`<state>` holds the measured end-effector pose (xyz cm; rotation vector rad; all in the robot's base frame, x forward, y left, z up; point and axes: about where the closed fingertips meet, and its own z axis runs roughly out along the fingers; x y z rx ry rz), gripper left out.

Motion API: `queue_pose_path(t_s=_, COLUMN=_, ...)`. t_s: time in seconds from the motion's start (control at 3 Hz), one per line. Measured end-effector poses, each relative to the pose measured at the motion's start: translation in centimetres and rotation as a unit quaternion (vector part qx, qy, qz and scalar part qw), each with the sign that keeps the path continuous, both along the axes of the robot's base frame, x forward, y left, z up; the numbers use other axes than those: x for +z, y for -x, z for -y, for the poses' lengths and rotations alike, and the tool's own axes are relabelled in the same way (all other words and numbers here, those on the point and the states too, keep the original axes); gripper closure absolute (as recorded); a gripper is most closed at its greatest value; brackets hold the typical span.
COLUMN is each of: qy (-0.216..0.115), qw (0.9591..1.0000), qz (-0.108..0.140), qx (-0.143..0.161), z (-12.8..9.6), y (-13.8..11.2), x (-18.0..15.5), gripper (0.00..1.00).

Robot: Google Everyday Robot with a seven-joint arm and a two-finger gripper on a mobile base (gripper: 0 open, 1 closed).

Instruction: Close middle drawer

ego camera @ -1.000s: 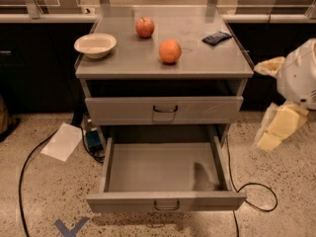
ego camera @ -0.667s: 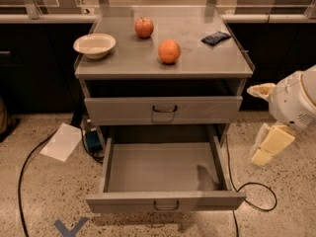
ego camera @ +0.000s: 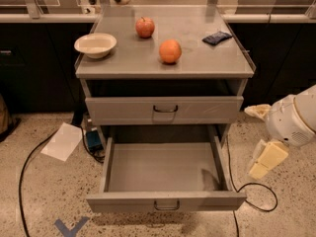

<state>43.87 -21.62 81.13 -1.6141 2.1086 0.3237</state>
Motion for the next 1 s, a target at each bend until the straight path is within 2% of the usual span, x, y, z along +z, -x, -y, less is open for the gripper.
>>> queue_pose_path(t_s=0.33, qy=0.007, qw=0.9998, qz=-0.002, qx=0.016, z=-1.1, y=0.4, x=-1.6, gripper=0.00)
queue_pose_path(t_s=0.67, qy=0.012, qw=0.9986, qz=-0.013, qx=0.050, z=-3.0, y=1.0, x=-6.2, gripper=0.00)
queue_pose_path(t_s=1.0, qy=0.019, qw=0.9966, qz=-0.035, qx=0.073, z=-4.4, y=1.9, x=-11.6, gripper=0.00)
